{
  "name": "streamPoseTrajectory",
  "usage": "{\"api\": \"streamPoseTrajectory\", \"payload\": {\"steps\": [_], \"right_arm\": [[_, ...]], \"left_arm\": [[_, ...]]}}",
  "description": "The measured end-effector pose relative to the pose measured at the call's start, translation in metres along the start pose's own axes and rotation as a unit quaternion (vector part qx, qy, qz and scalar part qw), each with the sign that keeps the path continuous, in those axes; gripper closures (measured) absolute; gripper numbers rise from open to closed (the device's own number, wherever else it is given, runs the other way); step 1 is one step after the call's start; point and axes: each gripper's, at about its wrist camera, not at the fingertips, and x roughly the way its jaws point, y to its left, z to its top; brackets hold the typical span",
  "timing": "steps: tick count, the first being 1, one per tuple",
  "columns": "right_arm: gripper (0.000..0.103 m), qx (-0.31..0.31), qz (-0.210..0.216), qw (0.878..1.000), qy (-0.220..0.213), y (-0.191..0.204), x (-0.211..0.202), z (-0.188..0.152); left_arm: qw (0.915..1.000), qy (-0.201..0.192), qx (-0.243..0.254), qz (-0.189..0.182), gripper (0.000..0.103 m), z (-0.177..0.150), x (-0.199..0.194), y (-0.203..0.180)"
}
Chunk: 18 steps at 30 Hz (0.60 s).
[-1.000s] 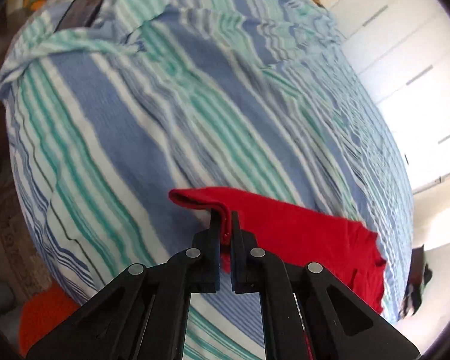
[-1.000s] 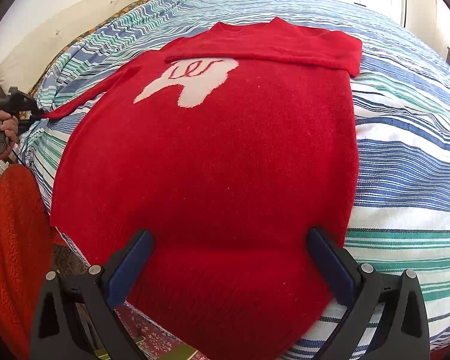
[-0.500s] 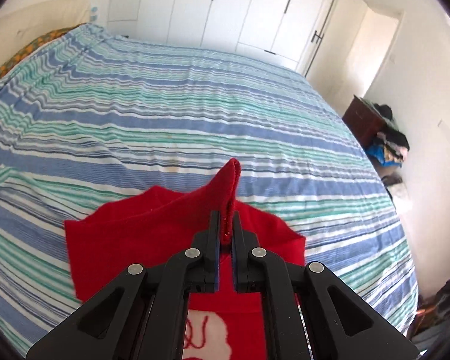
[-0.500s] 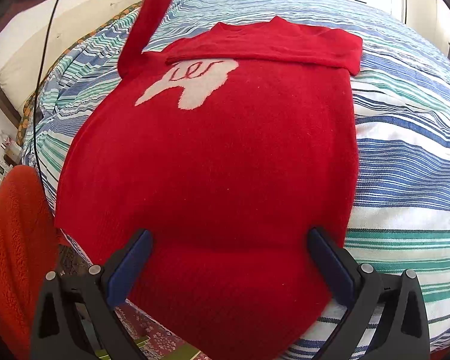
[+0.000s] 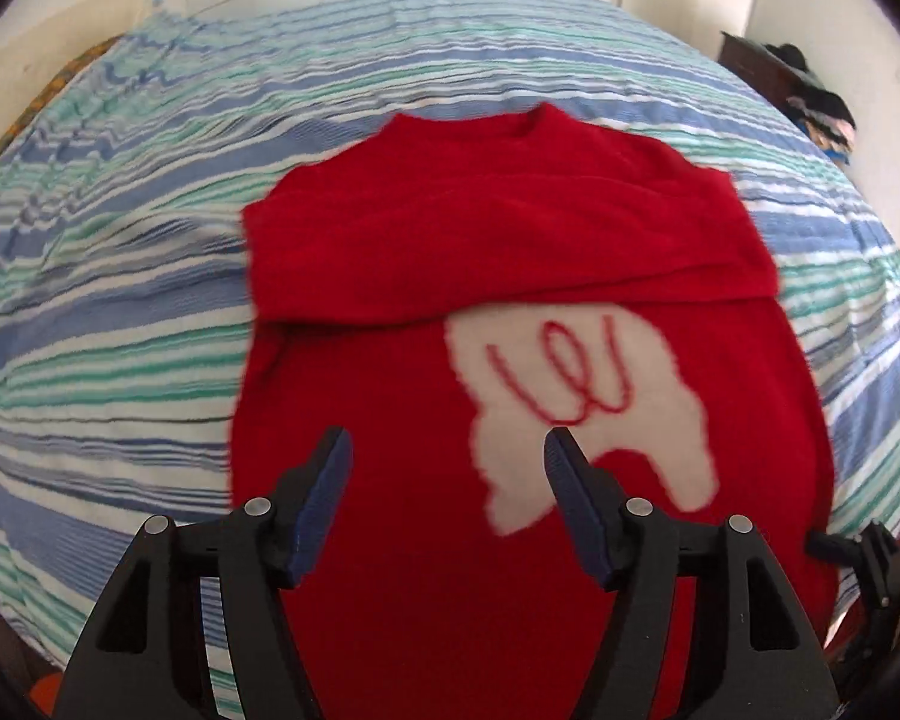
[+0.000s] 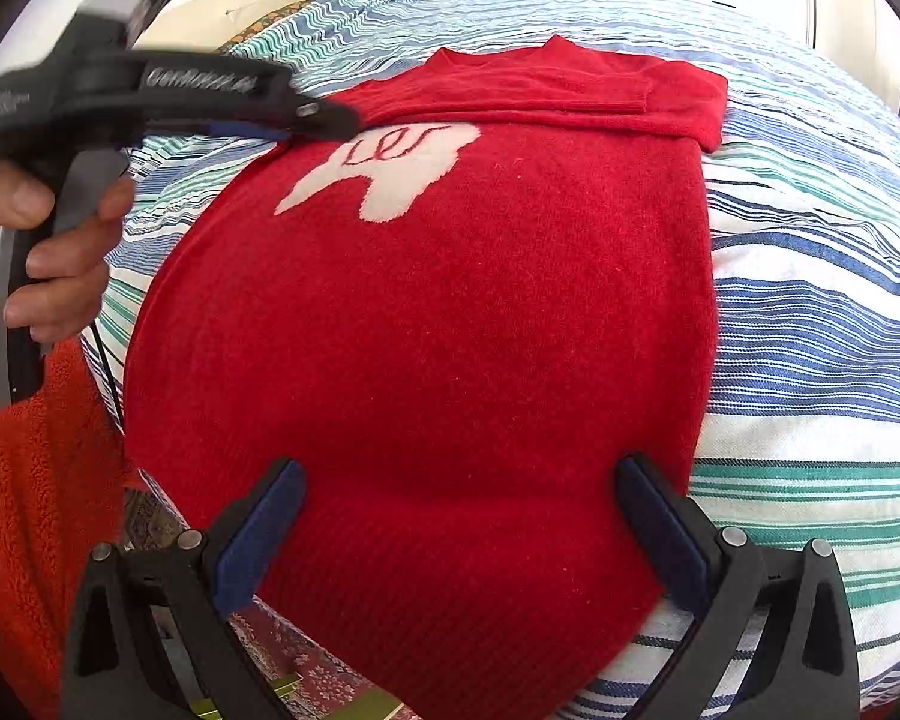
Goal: Fold small clothes
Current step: 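Fold the held sleeve across the sweater body with the left gripper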
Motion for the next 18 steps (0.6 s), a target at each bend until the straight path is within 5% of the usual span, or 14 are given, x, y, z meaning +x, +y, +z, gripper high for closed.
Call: {"api": "streamPoseTrajectory", "payload": {"steps": [2, 4, 12, 13, 14, 18], "right_arm": [[0.000, -0.004, -0.003, 1.000, 0.001, 0.002, 0.000, 0.000], [0.000, -0.004, -0.005, 1.000, 0.001, 0.002, 0.000, 0.000], [0.000, -0.009, -0.015, 1.000, 0.002, 0.008, 0.004, 0.000], [0.000, -0.009, -0.016, 1.000, 0.003, 0.008, 0.004, 0.000], [0.000, -0.009, -0.016, 1.000, 0.003, 0.008, 0.004, 0.000], [0.000, -0.009, -0.015, 1.000, 0.003, 0.008, 0.004, 0.000]], "left_arm": [[0.9979, 0.018, -0.062, 0.007, 0.053, 0.003, 0.013, 0.056], [0.9968, 0.027, -0.076, -0.005, 0.054, 0.006, 0.026, 0.083], [0.9992, 0.008, -0.001, 0.040, 0.052, 0.034, 0.069, 0.052], [0.9987, 0.001, 0.000, 0.050, 0.056, 0.039, 0.072, 0.052], [0.9982, -0.004, -0.008, 0.060, 0.099, 0.041, 0.074, 0.055], [0.9898, -0.006, -0.139, 0.030, 0.099, 0.031, 0.073, 0.102]]}}
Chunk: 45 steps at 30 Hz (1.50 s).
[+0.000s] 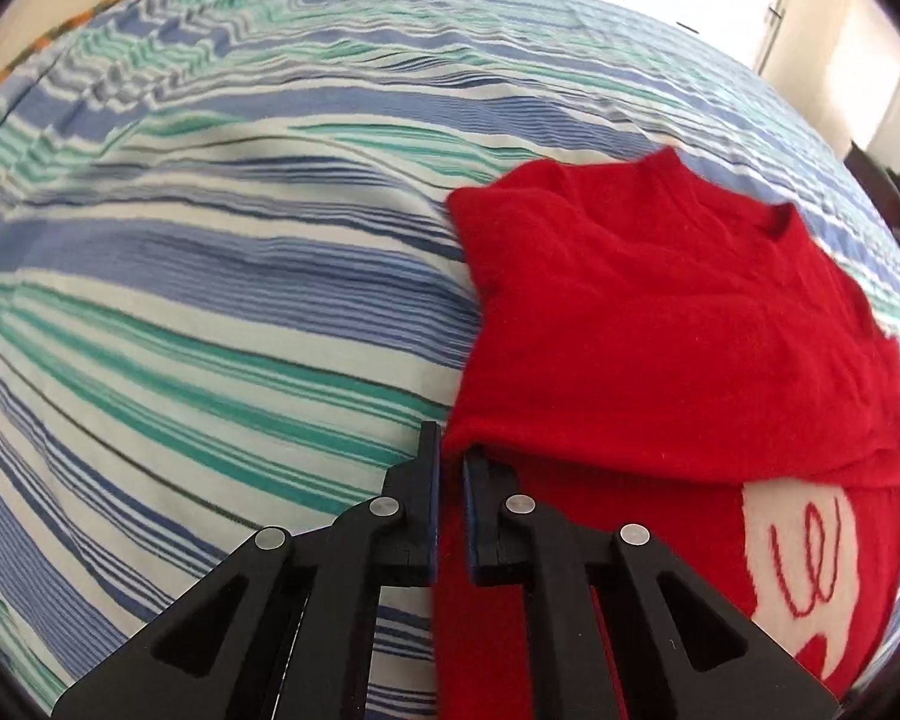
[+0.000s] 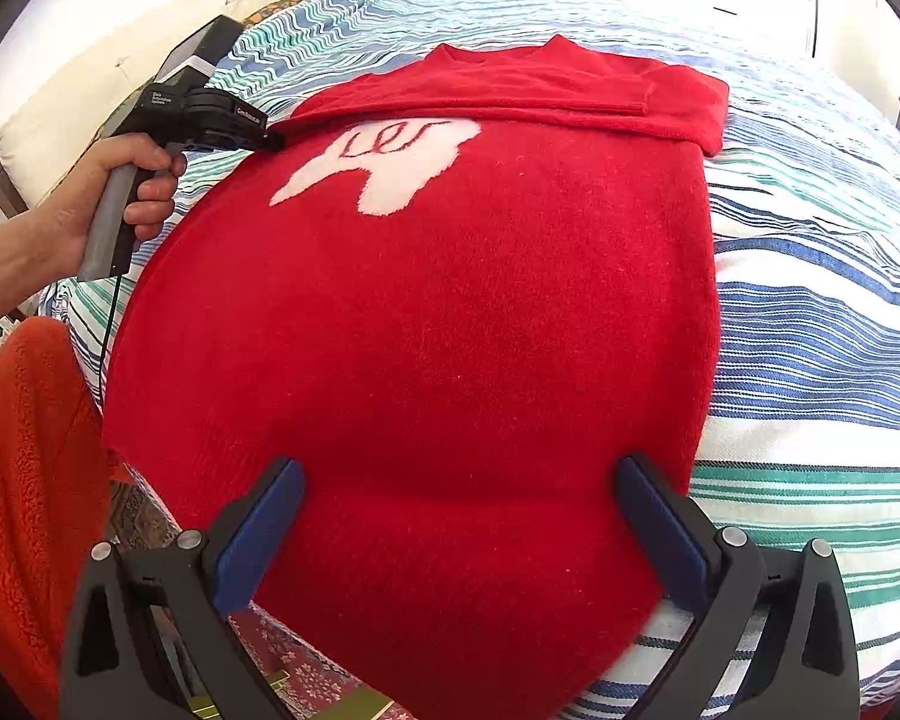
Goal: Fold small clothes
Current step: 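Fold the held sleeve across the sweater body with the left gripper, then grasp the sweater hem with both grippers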
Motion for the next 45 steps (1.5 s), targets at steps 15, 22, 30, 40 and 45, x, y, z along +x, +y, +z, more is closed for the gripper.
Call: {"api": "streamPoseTrajectory", "payload": {"steps": [15, 22, 30, 40, 45], "right_arm": [[0.003, 0.009, 0.003, 1.000, 0.012, -0.001, -0.015, 0.004], [0.005, 0.011, 0.002, 0.998, -0.068, 0.002, -0.063, 0.041], [0.005, -0.004, -0.024, 0.999, 0.024, -0.008, -0.003, 0.032], [0.002, -0.019, -0.045, 0.999, -0.006, -0.007, 0.003, 0.013], [0.001, -0.021, -0.048, 0.999, -0.009, -0.005, 0.005, 0.012]], "left_arm": [[0.9979, 0.013, -0.036, 0.053, 0.030, -0.041, -0.048, 0.044], [0.9988, -0.023, 0.037, -0.025, 0.015, -0.100, -0.118, -0.017], [0.9922, 0.023, 0.120, -0.027, 0.010, -0.163, -0.070, -0.063], [0.9904, 0.002, 0.135, -0.029, 0.004, -0.166, -0.069, -0.064], [0.9901, 0.000, 0.137, -0.031, 0.003, -0.168, -0.067, -0.062]]}}
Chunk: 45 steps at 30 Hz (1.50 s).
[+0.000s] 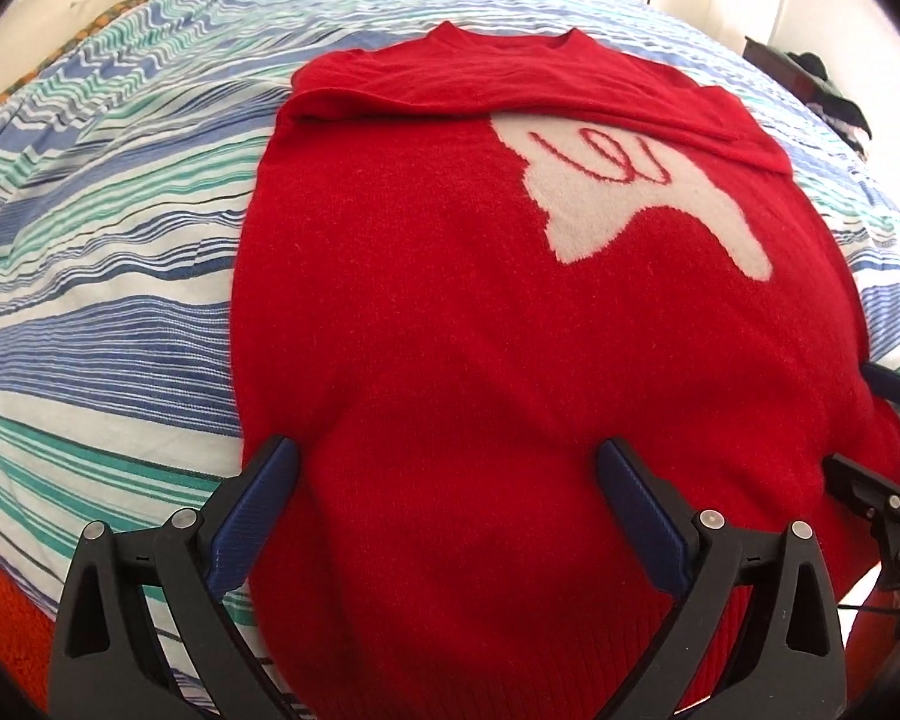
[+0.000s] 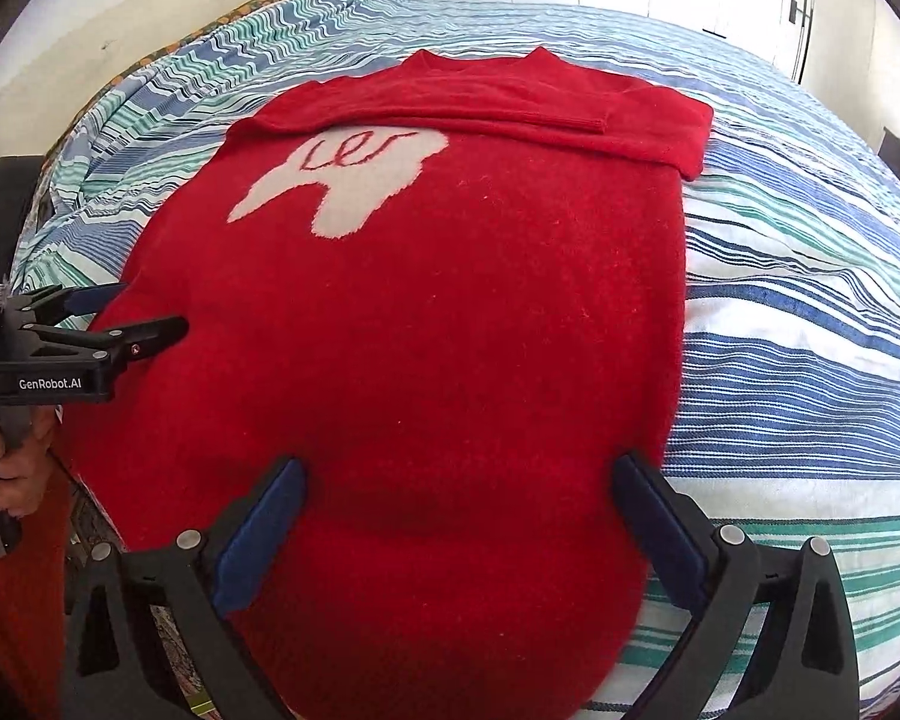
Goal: Fold small clothes
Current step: 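Grasp the sweater hem with both grippers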
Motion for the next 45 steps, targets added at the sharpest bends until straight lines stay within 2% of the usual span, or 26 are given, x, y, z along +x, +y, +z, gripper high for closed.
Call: {"api": "streamPoseTrajectory", "payload": {"steps": [14, 16, 20, 22, 25, 27, 37, 39, 41, 42, 44, 45], "right_arm": [[0.001, -0.005, -0.003, 1.000, 0.002, 0.002, -0.002, 0.001], [0.004, -0.005, -0.014, 1.000, 0.006, 0.005, -0.011, 0.010], [0.006, -0.002, -0.011, 0.999, -0.045, 0.014, -0.044, 0.022], [0.006, -0.003, -0.001, 0.999, -0.033, 0.016, -0.040, 0.021], [0.006, 0.005, -0.002, 1.000, 0.021, 0.011, -0.012, 0.006], [0.006, -0.002, -0.005, 1.000, 0.009, 0.011, -0.010, -0.002], [0.003, -0.005, -0.006, 1.000, 0.010, 0.012, -0.005, -0.002], [0.003, -0.008, -0.004, 1.000, 0.017, 0.011, -0.005, -0.001], [0.003, -0.012, 0.008, 0.999, 0.039, 0.010, -0.010, 0.000], [0.003, -0.011, 0.019, 0.998, 0.055, 0.007, -0.016, 0.000], [0.006, 0.008, 0.057, 0.996, 0.069, -0.005, -0.037, -0.001], [0.005, 0.030, 0.076, 0.995, 0.064, -0.016, -0.050, -0.001]], "left_arm": [[1.0000, -0.002, 0.005, 0.006, 0.001, -0.001, 0.001, -0.002], [0.9999, -0.002, 0.008, 0.007, 0.001, -0.002, 0.000, -0.002], [0.9999, -0.001, 0.008, 0.011, 0.001, -0.002, 0.001, -0.004], [0.9999, 0.000, 0.009, 0.014, 0.001, -0.002, 0.002, -0.005], [0.9999, 0.001, 0.009, 0.012, 0.001, -0.002, 0.001, -0.004], [0.9999, 0.000, 0.009, 0.012, 0.001, -0.002, 0.001, -0.005], [0.9999, 0.004, 0.012, 0.011, 0.001, -0.002, 0.001, -0.005], [0.9994, 0.026, 0.021, 0.005, 0.001, -0.001, -0.003, -0.004], [0.9970, 0.072, 0.027, -0.006, 0.002, -0.003, -0.016, 0.003], [0.9958, 0.089, 0.013, -0.014, 0.003, -0.006, -0.027, 0.013], [0.9928, 0.083, -0.055, -0.068, 0.003, -0.018, -0.056, 0.044], [0.9881, 0.085, -0.089, -0.092, 0.003, -0.025, -0.064, 0.060]]}}
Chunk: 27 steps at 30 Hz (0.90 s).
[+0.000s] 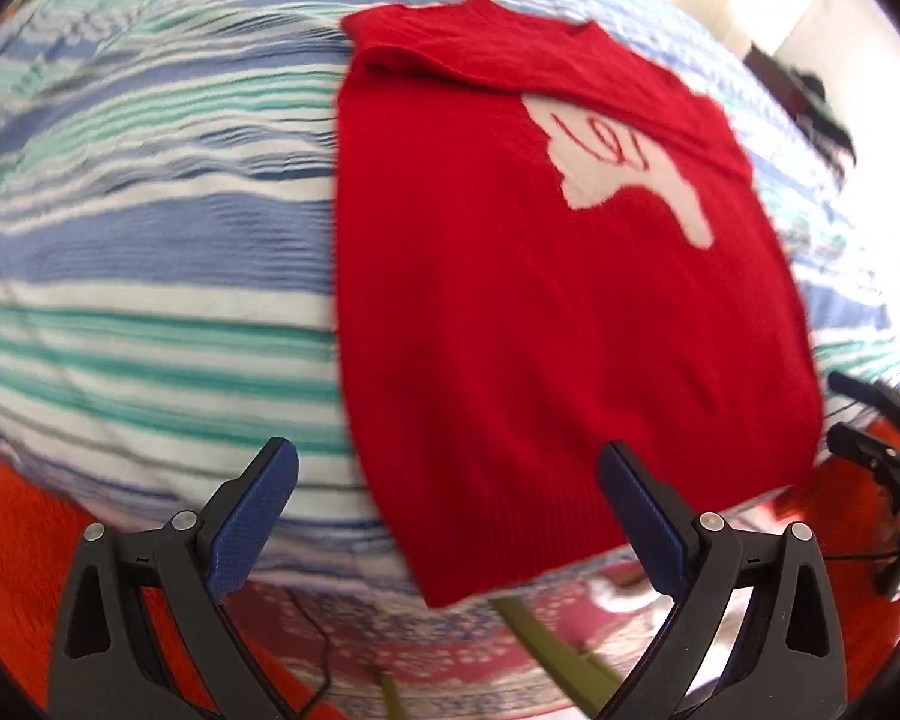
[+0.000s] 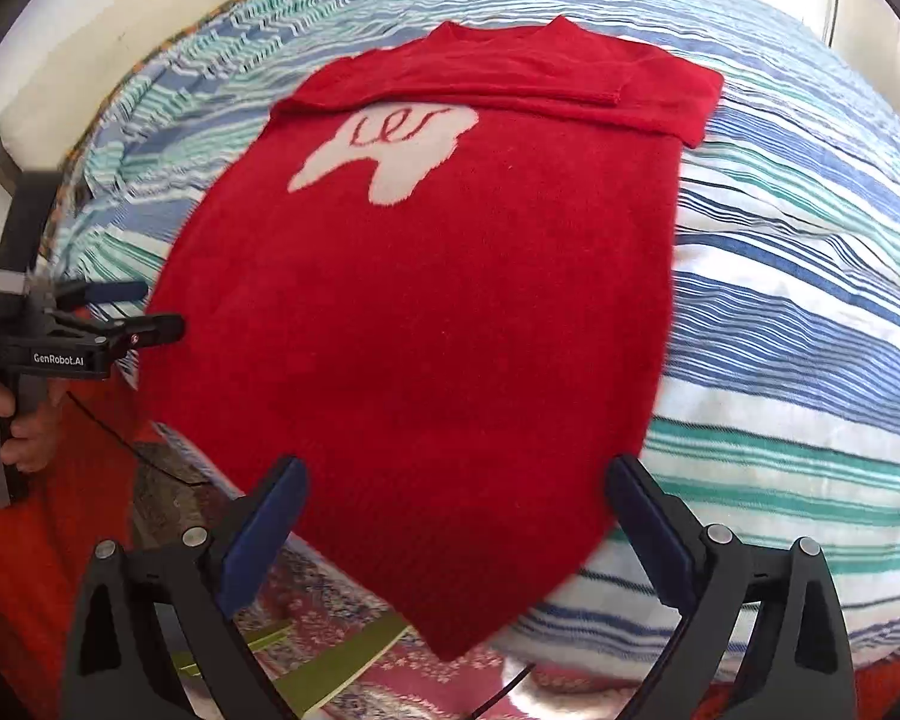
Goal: Fold small clothes
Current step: 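Grasp the sweater hem with both grippers, then lift the hem with both grippers and fold it up onto the collar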
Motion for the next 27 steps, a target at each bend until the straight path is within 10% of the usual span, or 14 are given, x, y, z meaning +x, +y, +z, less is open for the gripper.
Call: {"api": "streamPoseTrajectory", "payload": {"steps": [12, 16, 19, 21, 27], "right_arm": [[0.019, 0.198, 0.202, 0.959, 0.006, -0.081, 0.005, -0.015], [0.024, 0.210, 0.275, 0.938, 0.036, -0.070, 0.018, -0.020], [0.046, 0.192, 0.268, 0.943, 0.051, -0.061, 0.022, -0.024], [0.095, 0.176, 0.254, 0.949, 0.060, -0.055, 0.023, -0.023], [0.097, 0.186, 0.291, 0.939, 0.002, -0.057, -0.009, -0.008]], "left_arm": [[0.9941, 0.093, -0.027, -0.049, 0.024, -0.011, 0.042, 0.008], [0.9877, 0.118, -0.043, -0.093, 0.063, -0.015, 0.044, 0.010], [0.9848, 0.129, -0.051, -0.104, 0.097, -0.014, 0.044, 0.011], [0.9841, 0.126, -0.051, -0.115, 0.097, -0.013, 0.036, 0.010], [0.9747, 0.096, -0.077, -0.186, 0.098, 0.016, -0.001, 0.008]]}}
